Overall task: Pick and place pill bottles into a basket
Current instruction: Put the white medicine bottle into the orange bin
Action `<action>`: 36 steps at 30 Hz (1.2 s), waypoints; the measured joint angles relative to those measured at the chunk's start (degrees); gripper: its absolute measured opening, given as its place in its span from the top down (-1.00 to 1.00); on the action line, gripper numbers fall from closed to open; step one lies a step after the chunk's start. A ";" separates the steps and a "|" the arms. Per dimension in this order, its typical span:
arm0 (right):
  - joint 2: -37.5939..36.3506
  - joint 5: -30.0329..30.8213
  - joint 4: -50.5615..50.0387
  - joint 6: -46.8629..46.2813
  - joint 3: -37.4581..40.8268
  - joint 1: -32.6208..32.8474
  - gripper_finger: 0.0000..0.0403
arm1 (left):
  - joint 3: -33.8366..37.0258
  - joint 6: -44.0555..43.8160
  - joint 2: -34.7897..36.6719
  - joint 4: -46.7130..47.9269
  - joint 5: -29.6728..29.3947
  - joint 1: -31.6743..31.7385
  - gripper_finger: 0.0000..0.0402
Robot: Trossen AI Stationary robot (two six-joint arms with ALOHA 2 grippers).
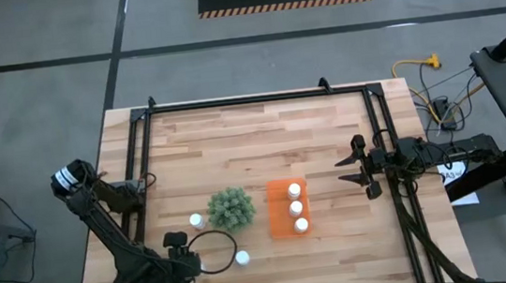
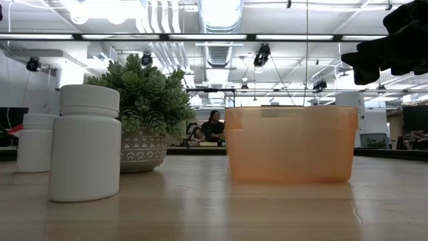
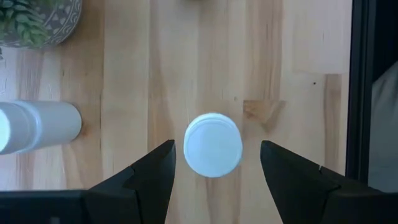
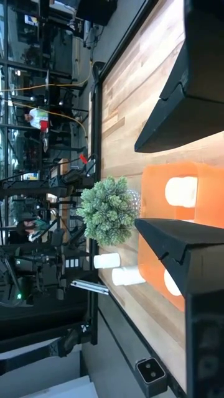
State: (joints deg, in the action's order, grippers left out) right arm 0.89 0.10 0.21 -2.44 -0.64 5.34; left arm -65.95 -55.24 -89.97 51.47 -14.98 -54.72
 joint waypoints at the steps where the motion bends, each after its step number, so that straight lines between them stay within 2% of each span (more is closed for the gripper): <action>1: 0.00 0.00 0.00 0.03 0.00 0.00 0.14 | 0.00 0.00 0.00 -0.01 0.00 0.00 -0.08; 11: 0.00 0.00 0.02 -0.01 0.00 0.00 0.14 | 0.95 0.00 0.00 -0.06 0.06 0.74 -0.08; 20: 0.00 0.00 0.02 0.03 0.00 0.00 0.14 | 4.64 -0.02 0.00 -5.65 1.49 0.76 -0.08; 36: 0.00 0.00 0.02 -0.11 0.00 0.00 0.14 | 7.03 -0.37 0.00 -7.73 1.51 1.27 -0.08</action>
State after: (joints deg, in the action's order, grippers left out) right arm 0.89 0.10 0.23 -2.56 -0.64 5.34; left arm -58.92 -55.61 -89.97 43.74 -13.47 -53.45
